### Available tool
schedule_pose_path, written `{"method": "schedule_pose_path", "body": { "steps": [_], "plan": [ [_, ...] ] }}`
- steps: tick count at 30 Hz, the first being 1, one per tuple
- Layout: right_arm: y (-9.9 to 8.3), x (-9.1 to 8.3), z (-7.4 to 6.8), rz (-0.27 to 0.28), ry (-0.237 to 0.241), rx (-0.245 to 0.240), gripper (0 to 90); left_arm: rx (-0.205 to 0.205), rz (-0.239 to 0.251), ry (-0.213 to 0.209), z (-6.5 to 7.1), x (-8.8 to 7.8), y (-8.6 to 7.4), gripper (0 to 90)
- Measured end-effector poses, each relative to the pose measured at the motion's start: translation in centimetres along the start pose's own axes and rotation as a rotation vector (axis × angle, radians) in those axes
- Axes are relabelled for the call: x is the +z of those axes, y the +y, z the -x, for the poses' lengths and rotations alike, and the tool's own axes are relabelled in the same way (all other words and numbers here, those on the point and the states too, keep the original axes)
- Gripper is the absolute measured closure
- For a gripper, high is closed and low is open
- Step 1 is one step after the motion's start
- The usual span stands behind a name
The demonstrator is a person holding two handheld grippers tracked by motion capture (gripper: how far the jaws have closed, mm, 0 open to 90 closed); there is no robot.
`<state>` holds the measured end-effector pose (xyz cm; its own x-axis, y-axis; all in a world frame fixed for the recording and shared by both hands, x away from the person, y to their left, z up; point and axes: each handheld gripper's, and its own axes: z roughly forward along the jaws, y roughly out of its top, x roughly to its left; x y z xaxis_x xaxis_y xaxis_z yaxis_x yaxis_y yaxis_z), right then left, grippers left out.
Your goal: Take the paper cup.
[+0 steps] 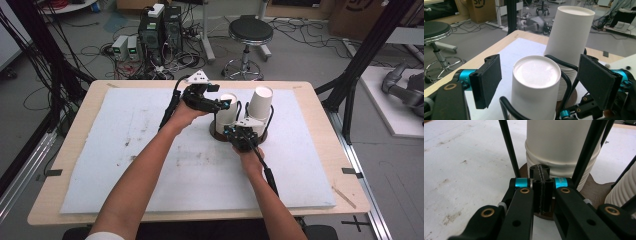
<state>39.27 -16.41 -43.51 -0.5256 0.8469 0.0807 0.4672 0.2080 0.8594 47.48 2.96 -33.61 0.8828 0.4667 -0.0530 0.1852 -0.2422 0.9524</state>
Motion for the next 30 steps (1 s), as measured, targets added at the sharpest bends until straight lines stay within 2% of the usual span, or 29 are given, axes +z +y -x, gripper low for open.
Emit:
{"method": "schedule_pose_path", "body": {
  "steps": [7, 11, 16, 20, 25, 30],
  "plan": [
    [0.0, 0.0, 0.1, 0.0, 0.004, 0.0, 90.0, 0.008, -0.059, 0.036, 0.7, 1.6, -0.3, 19.7],
    [0.0, 0.0, 0.1, 0.001, 0.005, 0.0, 90.0, 0.009, -0.074, 0.043, 0.7, 2.1, -0.4, 19.7],
    [0.0, 0.0, 0.1, -0.003, 0.007, 0.003, 90.0, -0.015, -0.094, 0.071, 0.3, 2.3, -0.7, 19.9],
    [0.0, 0.0, 0.1, -0.006, 0.009, 0.002, 90.0, -0.021, -0.087, 0.06, 0.1, 2.3, -0.8, 23.8],
    [0.0, 0.0, 0.1, -0.007, 0.008, 0.002, 90.0, -0.014, -0.08, 0.035, 0.1, 2.4, -0.8, 33.6],
    [0.0, 0.0, 0.1, -0.008, 0.01, 0.002, 90.0, -0.012, -0.079, 0.029, 0.0, 2.2, -0.7, 34.4]
  ]
}}
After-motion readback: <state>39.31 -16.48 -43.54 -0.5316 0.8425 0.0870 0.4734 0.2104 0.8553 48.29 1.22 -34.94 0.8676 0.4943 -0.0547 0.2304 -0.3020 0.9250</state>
